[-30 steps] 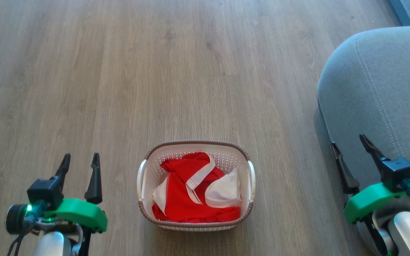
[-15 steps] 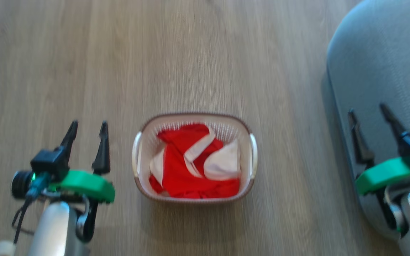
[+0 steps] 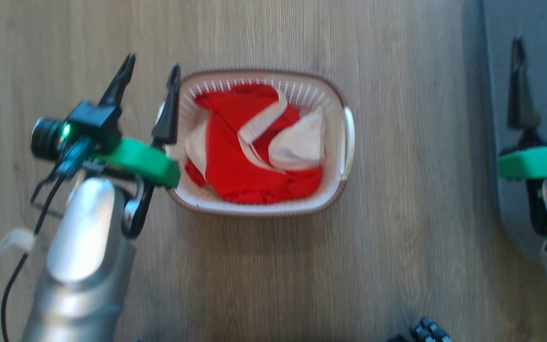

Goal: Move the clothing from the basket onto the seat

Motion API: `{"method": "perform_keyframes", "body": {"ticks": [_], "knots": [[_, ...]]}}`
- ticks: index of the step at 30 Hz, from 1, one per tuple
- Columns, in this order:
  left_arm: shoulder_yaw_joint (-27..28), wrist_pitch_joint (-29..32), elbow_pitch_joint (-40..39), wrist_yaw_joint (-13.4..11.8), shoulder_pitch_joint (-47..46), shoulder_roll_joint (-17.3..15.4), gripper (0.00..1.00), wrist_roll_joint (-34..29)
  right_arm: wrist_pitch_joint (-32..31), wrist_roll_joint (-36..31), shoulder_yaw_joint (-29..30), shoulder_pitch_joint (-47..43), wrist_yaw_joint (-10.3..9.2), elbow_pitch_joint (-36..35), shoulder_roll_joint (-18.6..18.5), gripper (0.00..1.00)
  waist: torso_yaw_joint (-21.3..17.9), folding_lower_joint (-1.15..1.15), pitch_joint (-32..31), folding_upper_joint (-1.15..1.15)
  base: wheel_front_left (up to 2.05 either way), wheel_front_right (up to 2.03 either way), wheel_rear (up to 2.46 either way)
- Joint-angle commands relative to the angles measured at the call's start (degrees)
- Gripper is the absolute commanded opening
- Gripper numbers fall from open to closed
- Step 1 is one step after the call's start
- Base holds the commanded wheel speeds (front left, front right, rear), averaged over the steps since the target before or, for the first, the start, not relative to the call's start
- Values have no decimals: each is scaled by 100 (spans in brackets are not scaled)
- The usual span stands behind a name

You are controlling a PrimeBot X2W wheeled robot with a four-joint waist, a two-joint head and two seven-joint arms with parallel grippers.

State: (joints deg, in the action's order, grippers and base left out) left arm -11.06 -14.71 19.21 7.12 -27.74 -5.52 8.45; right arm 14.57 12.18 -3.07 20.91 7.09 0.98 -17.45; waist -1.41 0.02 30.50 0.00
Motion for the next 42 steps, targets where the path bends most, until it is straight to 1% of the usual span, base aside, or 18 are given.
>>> {"method": "perform_keyframes", "body": {"ticks": [1, 6, 10, 14, 19, 23, 28, 32, 37, 42], "knots": [[55, -29, -34, 36, -261, -173, 100, -93, 43, -67, 1, 47, 40, -284, 7, 100, -86, -2, 535, 0, 0, 0, 0], [-343, 44, 479, 36, -852, -118, 100, -341, 43, -192, 127, 255, 40, -676, 194, 100, -213, -2, 950, 0, 0, 0, 0], [-625, 253, 851, 36, -1204, -33, 100, -426, 43, -309, 113, 308, 40, -955, 280, 100, -323, -2, 1177, 0, 0, 0, 0], [-822, 645, 1329, 35, -1494, 42, 100, -460, 43, -356, 100, 274, 40, -1132, 320, 100, -420, -2, 1291, 0, 0, 0, 0], [-1005, 1320, 2079, -56, -1816, 119, 100, -533, 43, -394, 3, 224, 40, -1212, 379, 100, -607, -2, 1394, 0, 0, 0, 0], [-1005, 1618, 2629, -161, -2070, 166, 100, -461, 43, -394, -67, 215, 40, -1256, 450, 100, -799, -2, 1528, 0, 0, 0, 0], [-859, 1646, 3312, -318, -2458, 161, 100, -269, 43, -364, -97, 205, 40, -1323, 582, 100, -1077, -2, 1814, 0, 0, 0, 0], [-747, 1641, 3592, -366, -2649, 118, 100, -160, 43, -340, -40, 188, 40, -1371, 655, 100, -1193, -2, 1973, 0, 0, 0, 0], [-644, 1655, 4046, -537, -2961, -107, 100, -122, 43, -298, 62, 139, 40, -1481, 825, 100, -1380, -2, 2224, 0, 0, 0, 0], [-586, 1640, 4404, -630, -3175, -286, 100, -73, 43, -275, 65, 86, 40, -1578, 970, 100, -1562, -2, 2390, 0, 0, 0, 0]]}}
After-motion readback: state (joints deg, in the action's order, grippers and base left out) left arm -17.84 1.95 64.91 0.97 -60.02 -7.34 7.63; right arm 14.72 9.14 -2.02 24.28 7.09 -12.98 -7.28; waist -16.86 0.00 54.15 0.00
